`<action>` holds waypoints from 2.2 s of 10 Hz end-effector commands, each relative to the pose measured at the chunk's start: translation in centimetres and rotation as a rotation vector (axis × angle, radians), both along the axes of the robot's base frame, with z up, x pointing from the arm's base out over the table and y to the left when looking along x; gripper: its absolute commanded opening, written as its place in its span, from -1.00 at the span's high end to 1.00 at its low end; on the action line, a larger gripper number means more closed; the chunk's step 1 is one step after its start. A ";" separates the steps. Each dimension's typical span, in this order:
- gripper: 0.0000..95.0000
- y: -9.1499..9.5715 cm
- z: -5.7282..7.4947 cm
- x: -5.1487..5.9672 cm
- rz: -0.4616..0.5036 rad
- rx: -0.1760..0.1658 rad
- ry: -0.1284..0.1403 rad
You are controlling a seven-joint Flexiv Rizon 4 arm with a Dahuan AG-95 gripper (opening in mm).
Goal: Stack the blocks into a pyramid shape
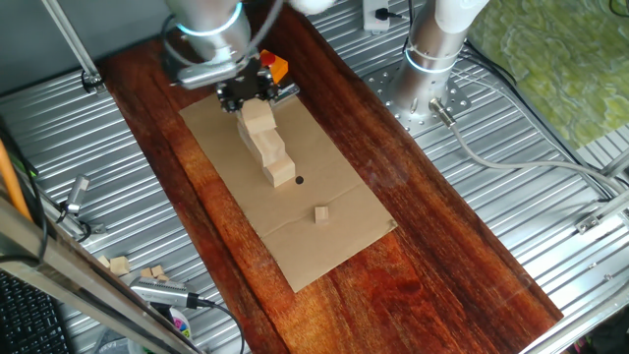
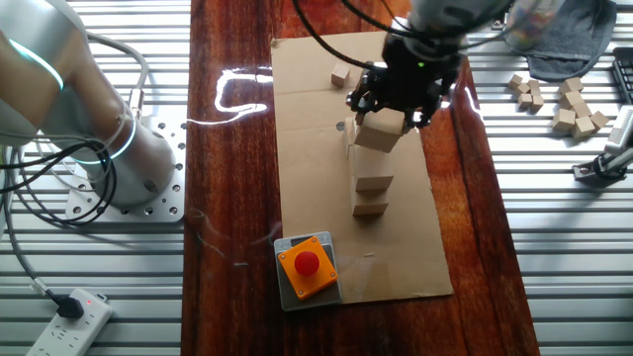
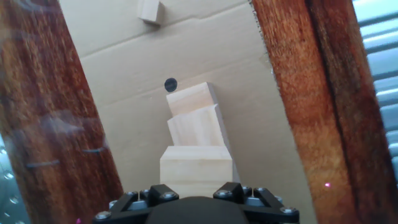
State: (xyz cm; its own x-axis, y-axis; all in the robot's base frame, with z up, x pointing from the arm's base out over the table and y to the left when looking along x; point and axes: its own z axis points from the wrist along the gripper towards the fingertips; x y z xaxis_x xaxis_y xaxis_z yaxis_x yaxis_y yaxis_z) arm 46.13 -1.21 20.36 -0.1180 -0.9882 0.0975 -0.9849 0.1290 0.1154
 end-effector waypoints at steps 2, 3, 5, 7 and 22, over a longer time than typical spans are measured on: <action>1.00 0.6 -0.1 -1.0 0.115 0.008 -0.105; 1.00 0.5 -0.3 -1.2 0.107 0.003 -0.116; 1.00 0.3 -0.8 -1.3 0.103 0.004 -0.124; 1.00 0.1 -1.3 -1.0 0.105 0.009 -0.126; 1.00 -0.6 -3.1 -0.4 0.144 0.020 -0.162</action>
State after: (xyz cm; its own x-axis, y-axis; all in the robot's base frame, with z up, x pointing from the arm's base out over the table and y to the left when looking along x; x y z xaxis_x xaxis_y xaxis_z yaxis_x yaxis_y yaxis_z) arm 45.66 -1.78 17.16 0.0135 -0.9976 0.0676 -0.9989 -0.0165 -0.0432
